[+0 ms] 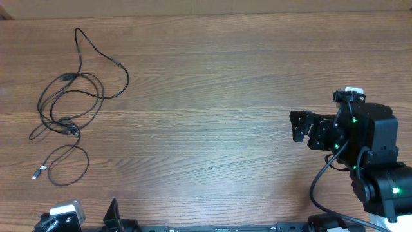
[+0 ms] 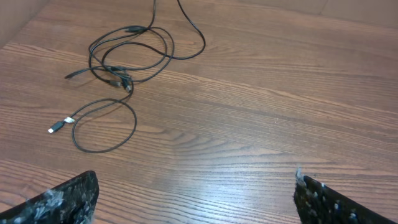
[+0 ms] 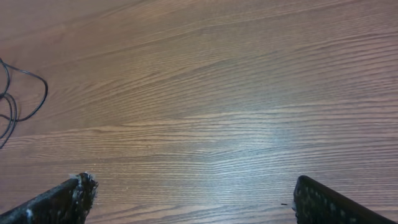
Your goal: Untangle cables
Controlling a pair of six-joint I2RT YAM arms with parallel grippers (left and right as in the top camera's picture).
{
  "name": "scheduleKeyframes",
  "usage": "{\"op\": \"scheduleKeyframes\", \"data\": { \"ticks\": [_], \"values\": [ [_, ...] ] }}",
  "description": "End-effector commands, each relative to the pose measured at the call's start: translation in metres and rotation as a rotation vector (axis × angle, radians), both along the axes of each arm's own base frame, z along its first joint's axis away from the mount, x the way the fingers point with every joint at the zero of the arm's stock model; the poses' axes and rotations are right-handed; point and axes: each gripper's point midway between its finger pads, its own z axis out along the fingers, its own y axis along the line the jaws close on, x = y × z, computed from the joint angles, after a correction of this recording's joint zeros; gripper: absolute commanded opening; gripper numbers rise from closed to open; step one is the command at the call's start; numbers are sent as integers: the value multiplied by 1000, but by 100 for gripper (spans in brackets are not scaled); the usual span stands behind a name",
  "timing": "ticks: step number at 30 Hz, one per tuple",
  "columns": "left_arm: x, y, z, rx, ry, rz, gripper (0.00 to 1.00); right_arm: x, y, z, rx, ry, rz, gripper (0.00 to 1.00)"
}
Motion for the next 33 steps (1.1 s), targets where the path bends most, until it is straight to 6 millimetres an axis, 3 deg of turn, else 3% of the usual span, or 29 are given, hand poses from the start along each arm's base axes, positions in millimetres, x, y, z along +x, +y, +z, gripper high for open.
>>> {"op": "scheduleKeyframes", "data": {
  "ticks": [1, 6, 14, 22, 27, 33],
  "values": [
    [-1, 2, 0, -11, -9, 22, 100, -2, -1, -10, -12, 39, -3, 100],
    [-1, 2, 0, -11, -9, 22, 100, 0, -1, -11, -11, 43, -2, 100],
    [-1, 2, 0, -11, -9, 22, 100, 18, 4, 10, 12, -73, 9, 100],
    [-1, 2, 0, -11, -9, 22, 100, 24, 5, 17, 17, -111, 11, 100],
    [-1, 2, 0, -11, -9, 22, 100, 21, 2, 24, -29, -158, 36, 100],
    [-1, 2, 0, -11, -9, 22, 99, 3, -5, 27, -62, -223, 30, 100]
  ]
}}
